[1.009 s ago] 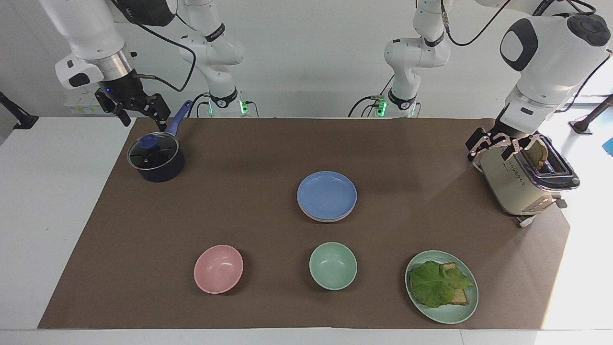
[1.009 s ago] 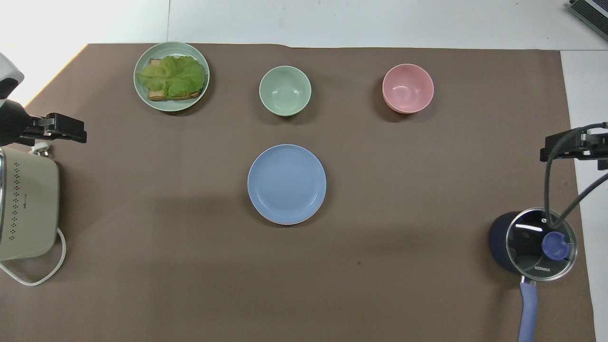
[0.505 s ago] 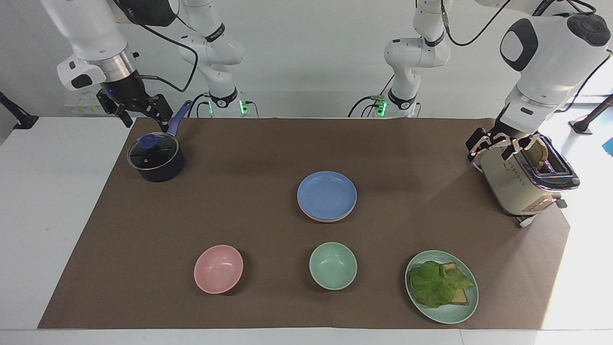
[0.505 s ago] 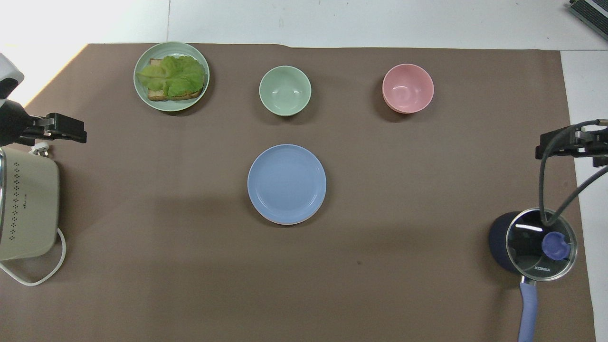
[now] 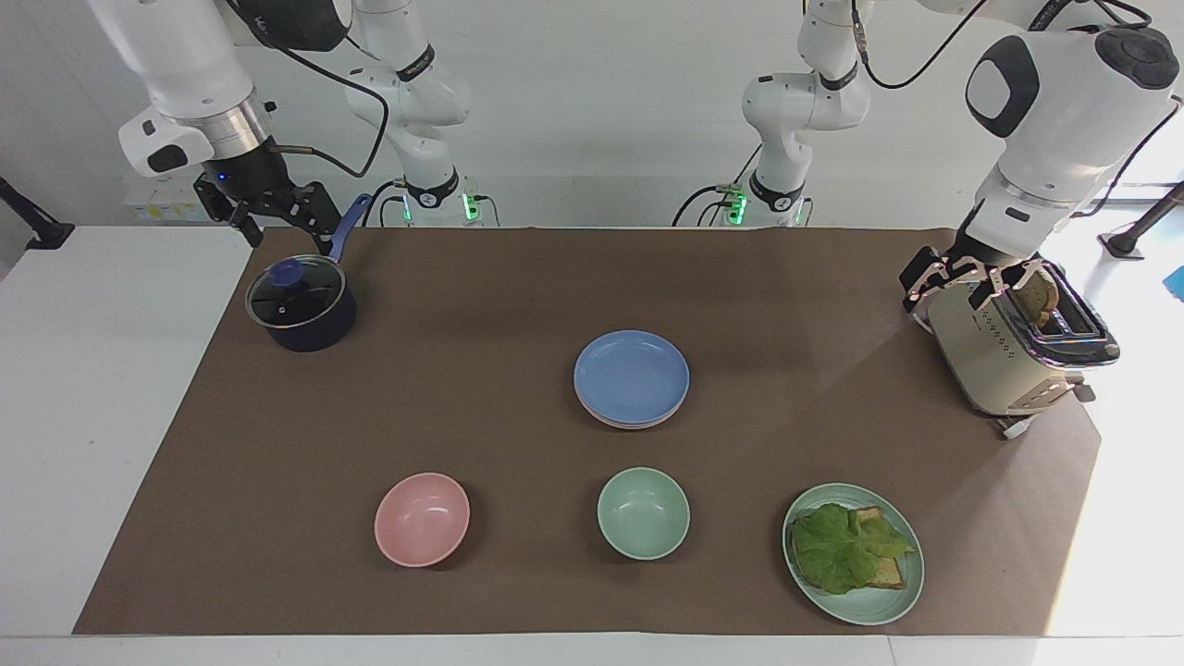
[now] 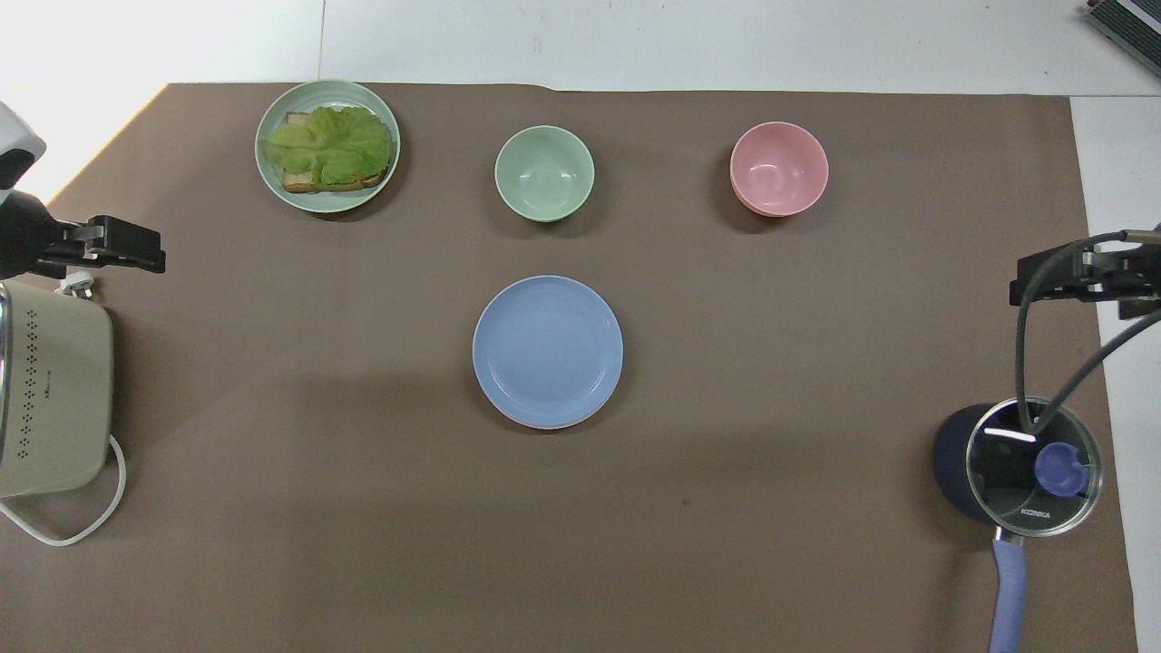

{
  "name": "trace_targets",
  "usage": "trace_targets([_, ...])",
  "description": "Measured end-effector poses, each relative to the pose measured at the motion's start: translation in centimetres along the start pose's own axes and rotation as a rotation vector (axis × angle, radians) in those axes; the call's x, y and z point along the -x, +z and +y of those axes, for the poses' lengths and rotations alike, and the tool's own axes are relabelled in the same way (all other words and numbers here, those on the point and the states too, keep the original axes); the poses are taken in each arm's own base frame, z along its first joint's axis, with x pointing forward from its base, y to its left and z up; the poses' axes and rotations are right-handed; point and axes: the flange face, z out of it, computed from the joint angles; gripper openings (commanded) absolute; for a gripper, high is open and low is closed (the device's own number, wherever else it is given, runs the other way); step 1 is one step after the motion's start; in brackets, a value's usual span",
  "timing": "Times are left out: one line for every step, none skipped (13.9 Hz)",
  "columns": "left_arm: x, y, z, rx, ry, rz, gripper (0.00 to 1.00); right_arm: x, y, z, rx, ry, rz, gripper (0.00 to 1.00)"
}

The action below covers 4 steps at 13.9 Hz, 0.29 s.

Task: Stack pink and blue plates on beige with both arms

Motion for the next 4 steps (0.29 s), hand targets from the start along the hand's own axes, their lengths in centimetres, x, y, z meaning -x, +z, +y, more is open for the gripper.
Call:
trace_targets([0.0,0.0,0.0,0.0,0.0,0.0,1.0,0.24,0.27,-0.14,0.002,0.006,-0.007,1.0])
trace_targets([0.0,0.0,0.0,0.0,0.0,0.0,1.0,0.54,0.51,-0.28,0.003,0.006,-0.013,1.0])
trace_targets([0.0,0.0,0.0,0.0,0.0,0.0,1.0,0.82,0.6,-0.48,0.004,0.002,-0.013,1.0])
trace_targets([0.0,0.0,0.0,0.0,0.0,0.0,1.0,1.0,0.57,-0.66,0.004,-0.001,-0.011,1.0])
